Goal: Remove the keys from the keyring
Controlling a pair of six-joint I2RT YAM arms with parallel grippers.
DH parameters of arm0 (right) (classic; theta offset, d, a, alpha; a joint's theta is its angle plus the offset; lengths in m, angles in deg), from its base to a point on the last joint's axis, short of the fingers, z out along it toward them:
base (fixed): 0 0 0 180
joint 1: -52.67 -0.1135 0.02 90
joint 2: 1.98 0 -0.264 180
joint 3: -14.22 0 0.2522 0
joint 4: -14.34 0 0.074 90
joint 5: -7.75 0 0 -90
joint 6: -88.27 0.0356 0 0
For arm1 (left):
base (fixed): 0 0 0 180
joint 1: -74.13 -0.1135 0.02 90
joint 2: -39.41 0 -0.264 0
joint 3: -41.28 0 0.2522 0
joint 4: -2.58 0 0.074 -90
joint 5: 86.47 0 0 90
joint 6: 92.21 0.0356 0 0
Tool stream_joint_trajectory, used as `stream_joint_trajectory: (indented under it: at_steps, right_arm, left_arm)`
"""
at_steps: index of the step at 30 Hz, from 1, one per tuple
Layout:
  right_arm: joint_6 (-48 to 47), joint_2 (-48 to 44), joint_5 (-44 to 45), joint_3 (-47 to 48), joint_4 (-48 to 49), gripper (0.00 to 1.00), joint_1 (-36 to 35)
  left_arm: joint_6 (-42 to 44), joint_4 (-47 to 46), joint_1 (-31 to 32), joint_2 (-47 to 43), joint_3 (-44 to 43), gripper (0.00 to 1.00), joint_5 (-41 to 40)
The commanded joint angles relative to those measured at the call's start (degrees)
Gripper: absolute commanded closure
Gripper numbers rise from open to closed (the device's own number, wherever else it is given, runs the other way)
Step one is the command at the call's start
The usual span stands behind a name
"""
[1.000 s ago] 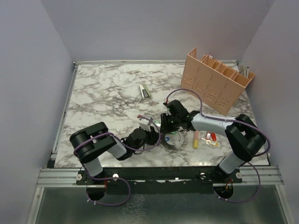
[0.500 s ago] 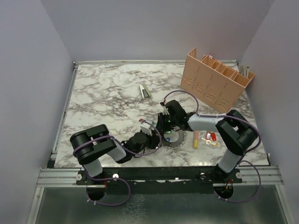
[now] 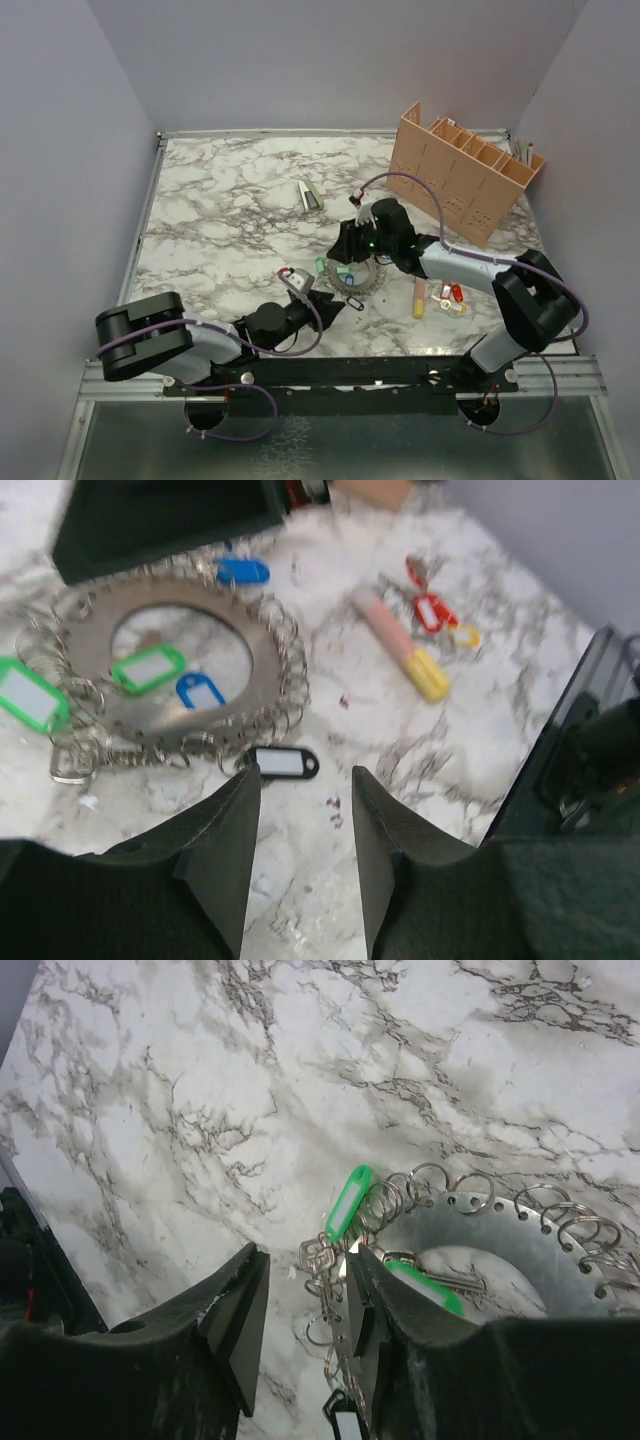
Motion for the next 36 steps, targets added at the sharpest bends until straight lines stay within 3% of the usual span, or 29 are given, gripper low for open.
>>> stream_joint_trajectory:
  at_steps: [1,9,19,24,26,29,36]
  right_arm:
    - [-7.1,-5.6,2.9,-5.0,-4.0,0.52,0.0]
    - [-11.9,-6.0,3.9,-8.2,-3.0,0.42,-1.8]
    - [-9.0,2.5,16.1,-3.5,-3.8,0.23,-8.6]
    - [-10.2,6.0,23.4,-1.4,-8.5,0.21,-11.3]
    - [-11.0,5.9,26.6,-1.5,-10.4,0.24,-12.0]
    - [-13.1,4.8,27.5,-2.6,-12.0,0.37,-12.1]
    - [-17.6,0.8,20.8,-5.6,-11.3,0.65,-12.1]
  left_arm:
    - [1.4,7.6,-1.6,-11.2,1.9,0.56,-6.9]
    - [-4.4,23.3,-12.7,-20.3,-0.3,0.48,-7.6]
    - [-6.1,24.8,-21.5,-11.7,-5.1,0.46,-1.8]
    - [-6.6,24.8,-22.6,-11.9,-4.5,0.46,-1.2]
    - [-6.5,24.9,-22.8,-12.8,-4.1,0.46,-1.3]
    - [-6.5,25.0,-22.9,-13.8,-3.8,0.46,-0.7]
    - [-6.5,25.3,-22.9,-15.5,-2.8,0.45,1.2]
